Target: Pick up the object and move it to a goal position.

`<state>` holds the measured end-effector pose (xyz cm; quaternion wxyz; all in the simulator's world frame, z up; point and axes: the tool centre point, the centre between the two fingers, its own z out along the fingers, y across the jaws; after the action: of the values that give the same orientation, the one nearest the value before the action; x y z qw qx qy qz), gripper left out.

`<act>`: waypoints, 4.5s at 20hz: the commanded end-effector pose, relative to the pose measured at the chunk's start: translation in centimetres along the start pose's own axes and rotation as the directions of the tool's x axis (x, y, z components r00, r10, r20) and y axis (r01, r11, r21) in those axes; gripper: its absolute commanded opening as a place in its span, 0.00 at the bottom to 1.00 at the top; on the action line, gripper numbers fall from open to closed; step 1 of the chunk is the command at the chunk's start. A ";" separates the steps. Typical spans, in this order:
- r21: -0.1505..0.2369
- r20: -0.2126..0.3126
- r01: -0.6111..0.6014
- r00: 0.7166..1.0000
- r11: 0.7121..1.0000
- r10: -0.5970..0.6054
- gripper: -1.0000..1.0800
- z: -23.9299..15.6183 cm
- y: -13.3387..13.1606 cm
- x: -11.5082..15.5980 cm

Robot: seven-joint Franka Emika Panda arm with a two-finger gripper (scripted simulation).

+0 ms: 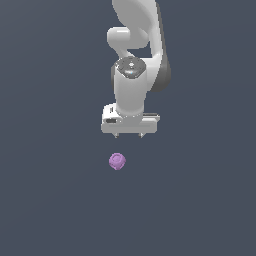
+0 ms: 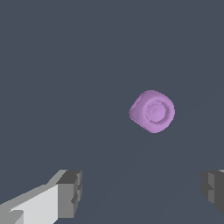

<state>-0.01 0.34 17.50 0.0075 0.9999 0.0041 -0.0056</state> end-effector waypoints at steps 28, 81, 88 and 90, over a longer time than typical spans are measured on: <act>0.009 -0.015 -0.176 0.984 0.984 0.177 0.96 2.4 0.2 2.1; 0.019 0.000 -0.584 0.811 0.811 0.584 0.00 13.5 5.1 4.7; 0.019 0.000 -0.584 0.811 0.811 0.584 0.00 11.2 4.1 4.5; 0.019 0.000 -0.584 0.811 0.811 0.584 0.00 10.0 3.6 4.4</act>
<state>4.32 -3.80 6.55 0.0002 0.9529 -0.3034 -0.0006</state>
